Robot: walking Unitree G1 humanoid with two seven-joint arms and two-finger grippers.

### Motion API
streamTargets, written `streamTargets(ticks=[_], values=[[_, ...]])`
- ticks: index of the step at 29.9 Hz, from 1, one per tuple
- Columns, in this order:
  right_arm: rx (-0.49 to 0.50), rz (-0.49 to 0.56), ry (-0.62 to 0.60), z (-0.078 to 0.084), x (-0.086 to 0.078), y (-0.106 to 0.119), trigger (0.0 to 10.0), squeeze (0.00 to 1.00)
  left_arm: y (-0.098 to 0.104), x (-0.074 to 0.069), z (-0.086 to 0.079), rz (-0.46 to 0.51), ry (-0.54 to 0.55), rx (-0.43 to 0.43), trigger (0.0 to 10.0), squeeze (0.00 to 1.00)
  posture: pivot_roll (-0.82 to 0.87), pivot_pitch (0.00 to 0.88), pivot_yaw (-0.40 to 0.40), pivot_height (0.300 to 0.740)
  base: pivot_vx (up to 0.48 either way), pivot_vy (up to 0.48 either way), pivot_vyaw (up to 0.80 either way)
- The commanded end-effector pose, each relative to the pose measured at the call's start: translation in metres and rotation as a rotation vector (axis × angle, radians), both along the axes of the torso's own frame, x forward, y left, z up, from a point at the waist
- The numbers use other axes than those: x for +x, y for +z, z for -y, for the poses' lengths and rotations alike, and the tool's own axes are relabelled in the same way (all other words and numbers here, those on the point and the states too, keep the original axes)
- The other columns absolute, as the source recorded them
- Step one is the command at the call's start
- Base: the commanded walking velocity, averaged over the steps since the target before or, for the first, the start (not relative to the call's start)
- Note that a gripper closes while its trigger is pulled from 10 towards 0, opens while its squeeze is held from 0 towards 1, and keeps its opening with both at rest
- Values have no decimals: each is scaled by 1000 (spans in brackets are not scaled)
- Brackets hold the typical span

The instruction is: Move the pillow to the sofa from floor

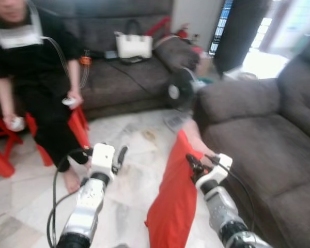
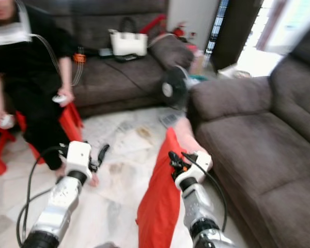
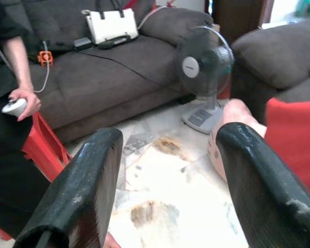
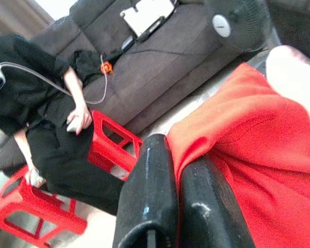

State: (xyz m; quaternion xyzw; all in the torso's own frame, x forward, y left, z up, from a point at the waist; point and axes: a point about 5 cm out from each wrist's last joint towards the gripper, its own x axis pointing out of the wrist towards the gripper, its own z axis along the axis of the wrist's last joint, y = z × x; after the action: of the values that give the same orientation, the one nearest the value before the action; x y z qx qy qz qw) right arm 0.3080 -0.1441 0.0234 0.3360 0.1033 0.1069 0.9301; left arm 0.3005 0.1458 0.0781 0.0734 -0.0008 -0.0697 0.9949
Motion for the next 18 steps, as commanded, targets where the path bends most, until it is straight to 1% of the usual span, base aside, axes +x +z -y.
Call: streamTargets(ticks=[1, 9, 18], values=[[-26, 100, -22, 8, 13, 20, 10000, 0, 0, 0, 6, 2, -22, -3, 10000, 0, 150, 0, -64, 740, 0, 0, -800], [-31, 94, -31, 10, 13, 20, 10000, 0, 1, 1, 7, 9, -26, 10, 10000, 0, 148, 0, -66, 740, 0, 0, -800], [-37, 81, -41, 12, 12, 18, 10000, 0, 0, 0, 6, 6, -18, 10, 10000, 0, 149, 20, -69, 740, 0, 0, -800]])
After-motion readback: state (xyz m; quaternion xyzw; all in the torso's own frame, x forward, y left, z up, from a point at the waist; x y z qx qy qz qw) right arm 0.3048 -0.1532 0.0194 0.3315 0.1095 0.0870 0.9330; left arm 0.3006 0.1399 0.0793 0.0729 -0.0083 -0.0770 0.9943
